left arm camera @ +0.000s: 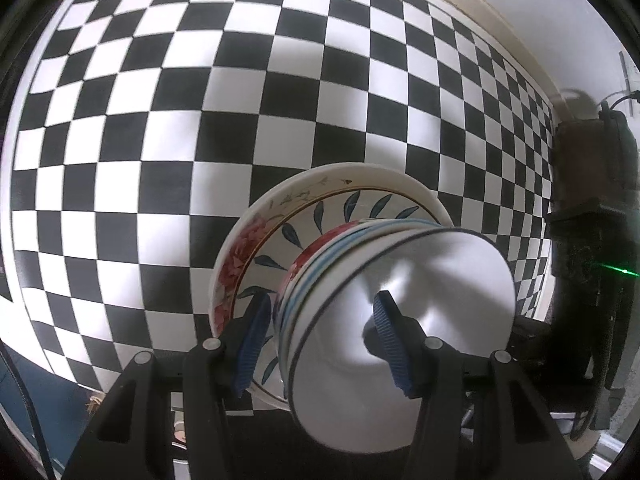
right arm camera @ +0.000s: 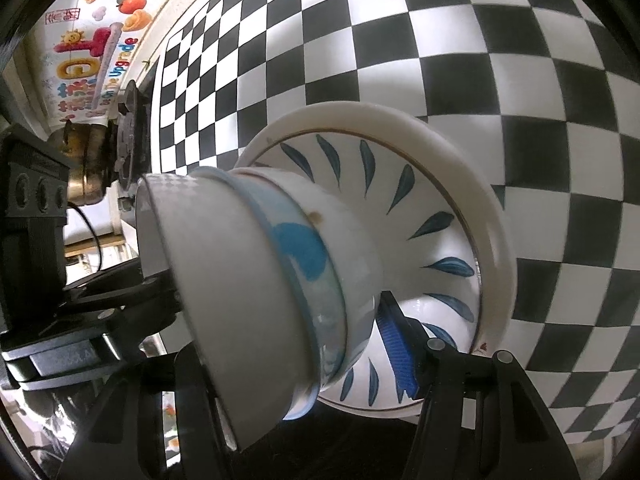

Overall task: Organize plates and bowls
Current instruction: 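Carry the bowl stack with both grippers and lower it onto the plate stack, then open both grippers and lift them away from the bowls on the plates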

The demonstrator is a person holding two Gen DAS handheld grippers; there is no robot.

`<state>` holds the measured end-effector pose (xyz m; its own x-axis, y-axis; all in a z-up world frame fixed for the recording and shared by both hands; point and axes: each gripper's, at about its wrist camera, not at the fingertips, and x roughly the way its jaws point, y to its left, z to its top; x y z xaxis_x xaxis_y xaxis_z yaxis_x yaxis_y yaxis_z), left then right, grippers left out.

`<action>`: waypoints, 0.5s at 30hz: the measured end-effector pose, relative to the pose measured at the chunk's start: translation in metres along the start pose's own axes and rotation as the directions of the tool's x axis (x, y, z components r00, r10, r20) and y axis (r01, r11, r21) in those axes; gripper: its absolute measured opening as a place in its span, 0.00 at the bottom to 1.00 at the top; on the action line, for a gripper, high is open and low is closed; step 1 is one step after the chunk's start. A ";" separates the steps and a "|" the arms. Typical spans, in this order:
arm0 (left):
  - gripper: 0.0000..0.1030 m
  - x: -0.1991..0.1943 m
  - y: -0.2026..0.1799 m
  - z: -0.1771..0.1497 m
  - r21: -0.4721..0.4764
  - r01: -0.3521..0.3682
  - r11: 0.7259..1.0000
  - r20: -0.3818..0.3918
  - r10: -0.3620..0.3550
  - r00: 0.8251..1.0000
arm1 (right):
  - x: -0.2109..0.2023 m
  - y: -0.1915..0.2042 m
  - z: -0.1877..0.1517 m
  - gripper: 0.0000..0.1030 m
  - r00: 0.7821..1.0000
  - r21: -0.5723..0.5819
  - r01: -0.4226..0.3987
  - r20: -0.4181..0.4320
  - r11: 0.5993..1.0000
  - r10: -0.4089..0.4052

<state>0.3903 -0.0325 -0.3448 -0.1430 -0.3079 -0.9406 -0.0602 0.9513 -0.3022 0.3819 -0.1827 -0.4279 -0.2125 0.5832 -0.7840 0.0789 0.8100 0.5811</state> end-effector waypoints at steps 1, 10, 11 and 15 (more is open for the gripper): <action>0.49 -0.003 -0.001 -0.002 0.002 -0.014 1.000 0.012 0.014 1.000 | -0.003 0.003 -0.001 0.59 1.000 -0.008 0.018 0.006 1.000 -0.018; 0.51 -0.042 -0.008 -0.035 0.026 -0.162 0.986 0.155 0.156 0.975 | -0.054 0.034 -0.027 0.59 0.962 -0.093 0.239 0.155 0.967 -0.223; 0.51 -0.047 -0.010 -0.040 0.031 -0.179 0.983 0.175 0.171 0.970 | -0.058 0.036 -0.031 0.59 0.957 -0.096 0.253 0.168 0.963 -0.234; 0.51 -0.067 -0.016 -0.064 0.052 -0.234 0.971 0.248 0.214 0.945 | -0.083 0.051 -0.056 0.59 0.921 -0.104 0.330 0.251 0.938 -0.297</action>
<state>0.3374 -0.0282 -0.2667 0.0971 -0.0836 -0.9918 0.0264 0.9963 -0.0814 0.3495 -0.1937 -0.3210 0.0256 0.3126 -0.9495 -0.0979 0.9461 0.3088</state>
